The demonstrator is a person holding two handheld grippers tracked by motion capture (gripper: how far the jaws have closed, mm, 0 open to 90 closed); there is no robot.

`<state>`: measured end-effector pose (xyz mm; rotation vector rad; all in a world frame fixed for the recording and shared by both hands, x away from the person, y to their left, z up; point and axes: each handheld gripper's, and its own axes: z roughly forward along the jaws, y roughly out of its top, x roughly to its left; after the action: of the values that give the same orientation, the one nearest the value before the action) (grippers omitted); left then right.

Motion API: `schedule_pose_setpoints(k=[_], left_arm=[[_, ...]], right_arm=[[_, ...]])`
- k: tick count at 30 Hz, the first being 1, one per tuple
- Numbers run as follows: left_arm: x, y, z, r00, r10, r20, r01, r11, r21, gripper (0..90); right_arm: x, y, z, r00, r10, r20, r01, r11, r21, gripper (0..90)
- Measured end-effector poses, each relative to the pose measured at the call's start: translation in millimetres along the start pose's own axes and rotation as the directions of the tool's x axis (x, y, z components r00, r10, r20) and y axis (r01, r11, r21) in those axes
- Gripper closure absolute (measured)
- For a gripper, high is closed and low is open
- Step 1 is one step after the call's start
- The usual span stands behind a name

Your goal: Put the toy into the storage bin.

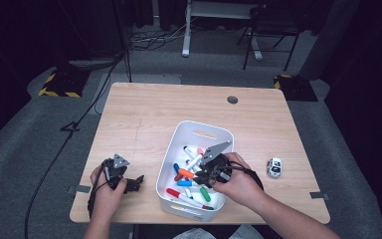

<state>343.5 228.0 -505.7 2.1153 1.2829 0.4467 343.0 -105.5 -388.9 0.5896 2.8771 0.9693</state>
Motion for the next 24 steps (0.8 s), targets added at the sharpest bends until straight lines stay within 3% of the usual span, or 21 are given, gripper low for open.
schedule_pose_setpoints(k=[1, 4, 7, 13, 22, 24], left_arm=[[0.0, 0.1, -0.1, 1.0, 0.0, 0.001, 0.0, 1.0, 0.002, 0.1], [0.0, 0.0, 0.0, 1.0, 0.0, 0.0, 0.0, 1.0, -0.001, 0.1], [0.1, 0.1, -0.1, 1.0, 0.001, 0.001, -0.001, 1.0, 0.002, 0.1], [0.2, 0.1, -0.1, 1.0, 0.001, 0.001, -0.001, 1.0, 0.002, 0.1], [1.6, 2.8, 2.3, 0.9999, 0.012, 0.011, -0.012, 0.9999, 0.001, 0.0], [2.2, 3.9, 2.6, 0.9998, 0.018, 0.006, -0.018, 0.9998, 0.003, 0.0]], right_arm=[[0.7, 0.1, 0.1, 1.0, -0.001, -0.002, 0.001, 1.0, 0.003, 73.8], [5.2, 0.6, 0.0, 0.9995, 0.024, -0.021, -0.024, 0.9997, -0.009, 56.1], [5.7, 1.0, -3.7, 0.9996, 0.024, -0.012, -0.025, 0.9993, -0.026, 49.0], [2.1, 1.8, -20.2, 0.9999, 0.017, -0.003, -0.017, 0.9935, -0.113, 39.9], [-5.2, -4.1, -47.9, 0.9975, 0.02, 0.068, -0.007, 0.9831, -0.183, 23.8], [-8.6, -9.1, -57.2, 0.9946, 0.006, 0.104, 0.013, 0.9824, -0.186, 20.8]])
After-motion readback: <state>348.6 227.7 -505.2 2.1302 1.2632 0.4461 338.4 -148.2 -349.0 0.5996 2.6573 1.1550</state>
